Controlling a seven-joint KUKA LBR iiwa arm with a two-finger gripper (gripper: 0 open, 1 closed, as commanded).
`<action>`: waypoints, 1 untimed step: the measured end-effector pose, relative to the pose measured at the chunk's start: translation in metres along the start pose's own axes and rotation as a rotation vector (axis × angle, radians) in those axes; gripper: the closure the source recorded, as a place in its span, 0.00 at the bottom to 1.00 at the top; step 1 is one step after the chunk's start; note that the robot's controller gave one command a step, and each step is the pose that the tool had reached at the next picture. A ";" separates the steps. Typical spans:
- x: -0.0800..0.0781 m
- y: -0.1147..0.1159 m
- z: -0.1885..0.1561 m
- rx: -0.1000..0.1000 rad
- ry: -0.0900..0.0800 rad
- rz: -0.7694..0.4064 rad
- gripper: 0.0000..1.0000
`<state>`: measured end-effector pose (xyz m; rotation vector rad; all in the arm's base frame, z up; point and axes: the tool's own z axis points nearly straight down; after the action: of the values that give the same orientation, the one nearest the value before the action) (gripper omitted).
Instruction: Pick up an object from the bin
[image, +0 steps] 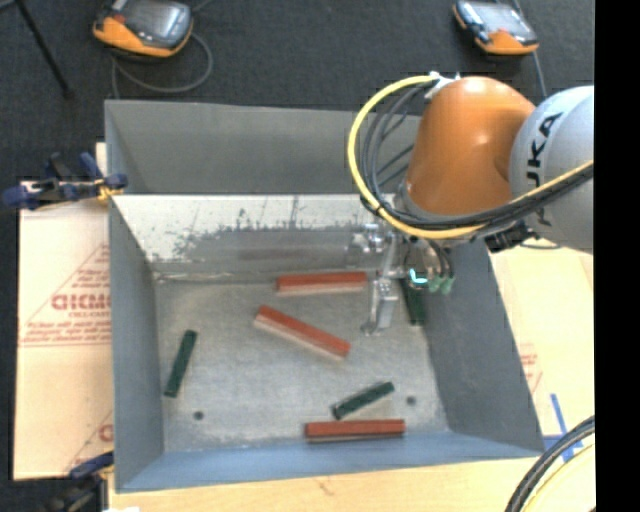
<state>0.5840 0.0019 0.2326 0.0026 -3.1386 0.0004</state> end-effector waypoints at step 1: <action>-0.010 0.038 0.167 0.000 0.000 -0.054 0.00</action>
Offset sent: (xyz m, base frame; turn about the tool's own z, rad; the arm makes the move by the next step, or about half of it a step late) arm 0.0097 0.0385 -0.1626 -0.0489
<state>0.5930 0.0398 0.0660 0.0877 -3.1378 0.0005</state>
